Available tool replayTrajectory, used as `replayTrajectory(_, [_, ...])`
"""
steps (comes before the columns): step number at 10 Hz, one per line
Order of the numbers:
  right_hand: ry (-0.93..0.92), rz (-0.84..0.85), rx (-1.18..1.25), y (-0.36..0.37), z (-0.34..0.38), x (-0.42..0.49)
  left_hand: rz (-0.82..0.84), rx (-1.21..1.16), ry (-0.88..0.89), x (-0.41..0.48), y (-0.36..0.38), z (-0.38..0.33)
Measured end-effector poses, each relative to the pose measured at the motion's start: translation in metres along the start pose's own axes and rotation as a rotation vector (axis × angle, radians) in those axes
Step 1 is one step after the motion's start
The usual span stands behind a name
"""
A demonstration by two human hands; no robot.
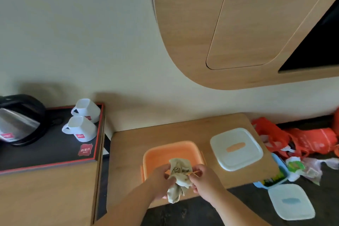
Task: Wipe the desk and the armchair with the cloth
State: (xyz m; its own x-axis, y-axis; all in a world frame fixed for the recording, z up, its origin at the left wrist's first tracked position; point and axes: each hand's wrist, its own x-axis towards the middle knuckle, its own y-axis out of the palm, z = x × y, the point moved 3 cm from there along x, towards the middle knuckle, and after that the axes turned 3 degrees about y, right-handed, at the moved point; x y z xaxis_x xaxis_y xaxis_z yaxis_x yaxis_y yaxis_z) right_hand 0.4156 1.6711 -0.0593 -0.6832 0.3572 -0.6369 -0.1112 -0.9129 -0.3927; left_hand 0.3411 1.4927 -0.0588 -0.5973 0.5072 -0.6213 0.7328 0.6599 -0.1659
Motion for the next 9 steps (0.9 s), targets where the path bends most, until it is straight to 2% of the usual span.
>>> replayTrajectory(2, [0.031,0.061,-0.103,0.029,-0.034,0.096,-0.199,-0.144,-0.111,0.082,0.004,0.062])
replayTrajectory(4, [0.047,0.06,-0.161,0.051,-0.064,0.172,-0.326,-0.172,-0.14,0.147,0.008,0.106])
replayTrajectory(5, [0.037,0.054,-0.241,0.056,-0.076,0.194,-0.365,-0.106,-0.183,0.161,0.006,0.116])
replayTrajectory(6, [0.048,-0.002,-0.406,0.05,-0.085,0.202,-0.465,-0.015,-0.28,0.16,0.004,0.126])
replayTrajectory(7, [0.045,0.037,-0.374,0.043,-0.083,0.194,-0.518,-0.058,-0.286,0.154,0.002,0.127])
replayTrajectory(9, [0.003,0.049,-0.263,0.02,-0.061,0.16,-0.516,-0.213,-0.26,0.119,0.001,0.097])
